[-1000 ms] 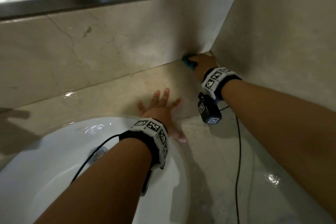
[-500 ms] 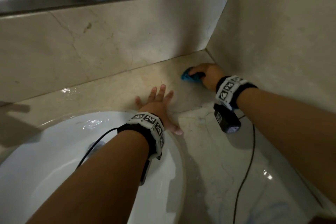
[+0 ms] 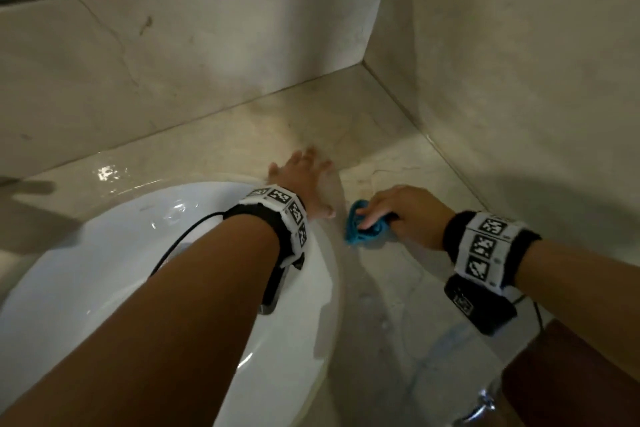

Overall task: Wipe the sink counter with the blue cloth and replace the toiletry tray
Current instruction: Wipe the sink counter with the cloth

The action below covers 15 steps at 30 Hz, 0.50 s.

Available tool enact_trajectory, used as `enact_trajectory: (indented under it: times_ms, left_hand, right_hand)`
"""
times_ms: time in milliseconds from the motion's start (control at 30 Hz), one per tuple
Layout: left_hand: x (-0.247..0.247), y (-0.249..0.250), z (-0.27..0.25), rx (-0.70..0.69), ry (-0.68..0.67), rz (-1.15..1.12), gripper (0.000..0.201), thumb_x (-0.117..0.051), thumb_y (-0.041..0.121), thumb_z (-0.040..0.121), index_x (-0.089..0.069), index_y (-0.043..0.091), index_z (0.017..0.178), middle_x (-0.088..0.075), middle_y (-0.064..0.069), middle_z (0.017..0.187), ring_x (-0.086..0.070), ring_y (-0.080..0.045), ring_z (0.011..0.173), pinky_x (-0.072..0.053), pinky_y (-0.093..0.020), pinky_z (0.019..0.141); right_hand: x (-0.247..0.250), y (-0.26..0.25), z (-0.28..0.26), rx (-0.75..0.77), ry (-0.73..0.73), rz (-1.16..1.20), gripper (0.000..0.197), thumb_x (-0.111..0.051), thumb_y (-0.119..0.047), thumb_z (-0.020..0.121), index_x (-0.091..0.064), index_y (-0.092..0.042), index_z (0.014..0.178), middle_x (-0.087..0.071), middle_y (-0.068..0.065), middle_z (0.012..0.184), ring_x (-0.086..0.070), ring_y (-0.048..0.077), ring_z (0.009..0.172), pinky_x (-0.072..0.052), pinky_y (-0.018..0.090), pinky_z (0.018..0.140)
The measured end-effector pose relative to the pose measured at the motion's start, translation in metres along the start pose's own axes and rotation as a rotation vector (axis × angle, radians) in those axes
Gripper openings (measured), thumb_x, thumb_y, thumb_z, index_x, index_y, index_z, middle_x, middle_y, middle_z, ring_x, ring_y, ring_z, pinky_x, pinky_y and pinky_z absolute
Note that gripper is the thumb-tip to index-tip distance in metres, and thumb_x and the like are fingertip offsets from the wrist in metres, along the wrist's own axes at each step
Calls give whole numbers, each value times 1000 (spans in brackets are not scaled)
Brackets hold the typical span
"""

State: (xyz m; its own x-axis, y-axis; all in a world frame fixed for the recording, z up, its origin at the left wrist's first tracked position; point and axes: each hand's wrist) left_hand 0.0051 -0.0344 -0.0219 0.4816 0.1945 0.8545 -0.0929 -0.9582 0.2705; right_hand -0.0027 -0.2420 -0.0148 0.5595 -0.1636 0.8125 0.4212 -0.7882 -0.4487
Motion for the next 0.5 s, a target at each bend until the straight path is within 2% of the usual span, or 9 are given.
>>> enact_trajectory:
  times_ms: [67,133,200,233,300,367,500]
  left_hand:
    - [-8,6,-7,-52,-17,73,98,-66,59,75,-10,33,150,8,-1,160,2,-25,147,-12,-52,116]
    - [-12,3,-8,-58,-42,94,102,-66,62,73,-5,34,150,11,0,160,6,-25,147,-9,-51,116]
    - [-13,-1,-7,-54,-68,77,103,-66,63,73,-3,36,150,13,2,159,9,-24,147,-5,-51,116]
    - [-13,-1,-6,-51,-78,71,104,-66,63,73,-2,37,150,14,3,159,10,-23,147,-4,-51,117]
    - [-12,0,-6,-45,-92,66,104,-66,62,74,0,37,150,16,3,159,11,-23,147,-2,-52,117]
    - [-11,0,-5,-41,-95,67,104,-66,61,74,0,38,150,16,4,159,12,-23,146,-1,-51,117]
    - [-12,-1,-5,-52,-87,61,103,-65,63,73,0,39,150,16,4,159,12,-23,147,-2,-52,118]
  right_hand:
    - [7,-2,3,-50,28,98,38,-54,9,80,-74,-17,99,-68,5,112,-60,19,104,-35,9,84]
    - [19,3,19,-115,216,174,40,-49,12,81,-72,-13,103,-65,9,117,-59,22,109,-34,8,86]
    - [31,15,39,-215,397,184,41,-47,10,83,-68,-11,111,-61,12,125,-55,27,115,-35,13,93]
    - [36,22,48,-282,435,168,41,-47,7,85,-65,-12,116,-58,12,129,-52,29,119,-35,19,99]
    - [39,32,58,-403,410,121,41,-47,1,89,-58,-14,125,-51,13,137,-48,31,124,-34,27,107]
    - [32,32,58,-412,362,70,42,-47,-1,90,-58,-17,127,-49,11,139,-46,31,126,-33,28,108]
    - [1,7,25,-225,301,21,32,-57,-10,87,-65,-21,116,-59,6,127,-54,27,116,-34,20,91]
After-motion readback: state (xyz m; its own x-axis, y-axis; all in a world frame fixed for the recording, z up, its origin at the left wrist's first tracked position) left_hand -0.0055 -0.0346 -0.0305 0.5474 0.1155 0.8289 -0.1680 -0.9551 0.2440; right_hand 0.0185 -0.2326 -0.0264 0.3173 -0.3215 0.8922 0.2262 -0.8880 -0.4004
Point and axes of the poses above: each hand's wrist, its own z-axis towards the middle knuckle, its own x-axis out of the back of the hand, y = z × x
